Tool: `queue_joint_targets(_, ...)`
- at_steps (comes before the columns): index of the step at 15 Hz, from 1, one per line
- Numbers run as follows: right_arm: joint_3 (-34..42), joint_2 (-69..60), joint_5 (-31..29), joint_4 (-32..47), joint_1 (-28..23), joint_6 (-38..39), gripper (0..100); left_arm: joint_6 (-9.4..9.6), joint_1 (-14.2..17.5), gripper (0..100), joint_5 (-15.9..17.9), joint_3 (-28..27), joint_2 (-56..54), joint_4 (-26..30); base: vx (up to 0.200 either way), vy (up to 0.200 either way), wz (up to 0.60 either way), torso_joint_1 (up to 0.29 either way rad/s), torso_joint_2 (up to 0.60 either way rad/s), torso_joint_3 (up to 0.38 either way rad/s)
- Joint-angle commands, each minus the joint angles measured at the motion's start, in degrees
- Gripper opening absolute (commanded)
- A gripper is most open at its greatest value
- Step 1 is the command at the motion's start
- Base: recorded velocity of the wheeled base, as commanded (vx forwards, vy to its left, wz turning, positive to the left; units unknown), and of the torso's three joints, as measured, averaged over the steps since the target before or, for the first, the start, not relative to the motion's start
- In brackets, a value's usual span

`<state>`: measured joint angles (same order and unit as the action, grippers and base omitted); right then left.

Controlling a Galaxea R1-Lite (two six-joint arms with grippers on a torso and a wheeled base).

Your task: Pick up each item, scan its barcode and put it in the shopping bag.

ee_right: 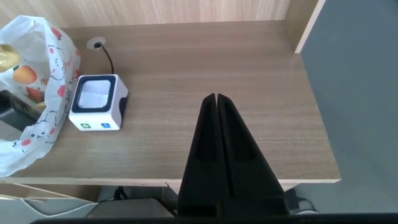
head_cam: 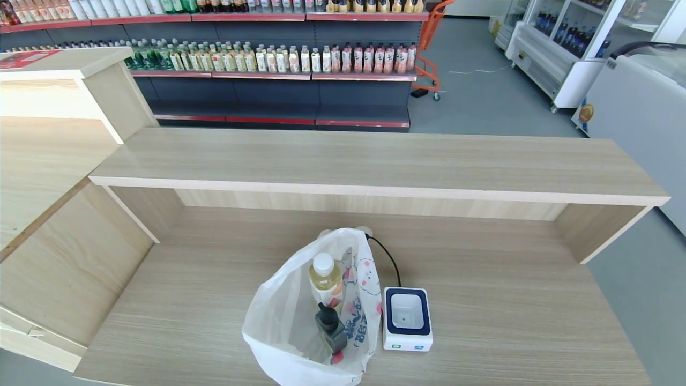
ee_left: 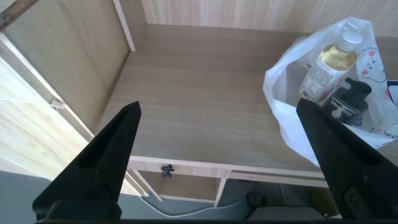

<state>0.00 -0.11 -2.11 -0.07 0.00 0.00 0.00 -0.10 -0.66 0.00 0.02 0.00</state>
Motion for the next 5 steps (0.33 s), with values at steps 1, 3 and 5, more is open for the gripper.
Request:
queue_joint_targets(1, 0.0, 0.11, 0.0, -0.01, 0.0, -0.09, 0, 0.0, 0.01, 100, -0.04, 0.0, -0.02, 0.0, 0.0, 0.0, 0.0, 0.0, 0.0, 0.0)
queue_joint_targets(3, 0.0, 0.11, 0.0, -0.01, 0.0, -0.09, 0, 0.0, 0.01, 100, -0.04, 0.0, -0.02, 0.0, 0.0, 0.0, 0.0, 0.0, 0.0, 0.0)
queue_joint_targets(5, 0.0, 0.11, 0.0, -0.01, 0.0, -0.35, 0, 0.0, 0.01, 100, -0.04, 0.0, -0.02, 0.0, 0.0, 0.0, 0.0, 0.0, 0.0, 0.0)
